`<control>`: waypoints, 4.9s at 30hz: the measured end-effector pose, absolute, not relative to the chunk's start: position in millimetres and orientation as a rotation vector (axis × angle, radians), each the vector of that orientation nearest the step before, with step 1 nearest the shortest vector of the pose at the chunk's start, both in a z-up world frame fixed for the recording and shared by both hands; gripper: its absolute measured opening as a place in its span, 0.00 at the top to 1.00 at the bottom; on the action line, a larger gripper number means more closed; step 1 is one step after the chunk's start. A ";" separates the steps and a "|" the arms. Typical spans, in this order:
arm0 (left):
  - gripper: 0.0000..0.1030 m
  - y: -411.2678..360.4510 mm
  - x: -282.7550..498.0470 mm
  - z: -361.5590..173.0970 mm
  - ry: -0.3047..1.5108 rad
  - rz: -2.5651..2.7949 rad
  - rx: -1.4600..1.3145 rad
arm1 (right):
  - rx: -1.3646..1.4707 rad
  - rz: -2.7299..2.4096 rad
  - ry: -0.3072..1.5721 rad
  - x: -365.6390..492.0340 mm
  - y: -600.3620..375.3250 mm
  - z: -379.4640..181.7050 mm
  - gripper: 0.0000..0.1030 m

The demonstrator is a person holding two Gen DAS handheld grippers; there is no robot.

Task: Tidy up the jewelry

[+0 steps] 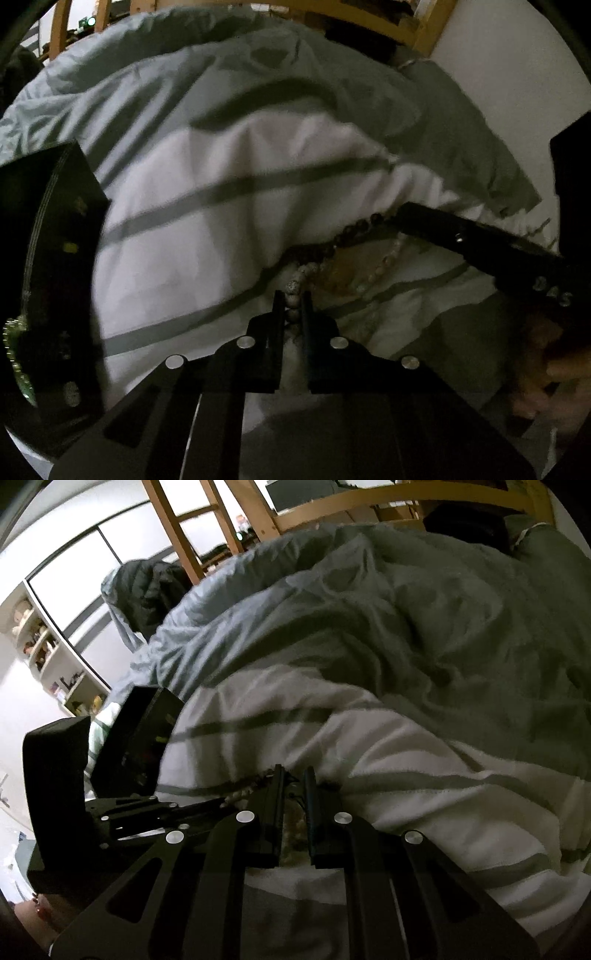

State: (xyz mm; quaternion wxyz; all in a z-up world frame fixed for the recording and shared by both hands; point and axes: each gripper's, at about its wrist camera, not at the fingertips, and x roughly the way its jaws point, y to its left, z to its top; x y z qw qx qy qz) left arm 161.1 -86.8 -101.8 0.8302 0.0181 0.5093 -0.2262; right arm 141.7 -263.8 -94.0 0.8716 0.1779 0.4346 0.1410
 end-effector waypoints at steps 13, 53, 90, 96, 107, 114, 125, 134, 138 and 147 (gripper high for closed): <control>0.92 -77.0 149.7 -55.5 0.979 -0.478 0.050 | 0.373 0.342 0.863 139.2 -260.3 -79.5 0.89; 0.92 50.4 151.1 17.8 0.901 -0.261 -0.017 | 0.154 0.306 0.862 118.4 -207.6 -12.6 0.89; 0.92 136.8 181.7 -22.2 1.068 -0.147 -0.234 | -0.026 0.501 0.989 174.5 -18.6 -2.1 0.89; 0.47 139.5 179.0 -14.9 1.029 -0.136 -0.242 | -0.023 0.506 1.020 175.1 -15.6 -14.8 0.88; 0.12 143.9 170.1 4.8 0.954 -0.063 -0.221 | 0.055 0.446 0.932 163.5 -51.4 7.3 0.08; 0.08 143.4 146.6 24.6 0.905 -0.031 -0.185 | 0.028 0.463 0.971 144.3 -62.6 11.6 0.04; 0.08 129.6 68.2 17.7 0.910 -0.028 -0.030 | 0.031 0.409 1.052 104.2 -84.1 -5.0 0.03; 0.08 111.6 64.7 -1.3 0.921 0.008 0.048 | 0.002 0.455 1.009 92.8 -85.4 8.4 0.03; 0.08 104.0 63.4 1.5 0.881 -0.011 0.047 | -0.008 0.483 1.001 90.5 -85.2 8.5 0.04; 0.08 102.6 71.2 -6.9 0.897 0.003 0.051 | -0.037 0.505 0.996 93.3 -88.3 -1.8 0.03</control>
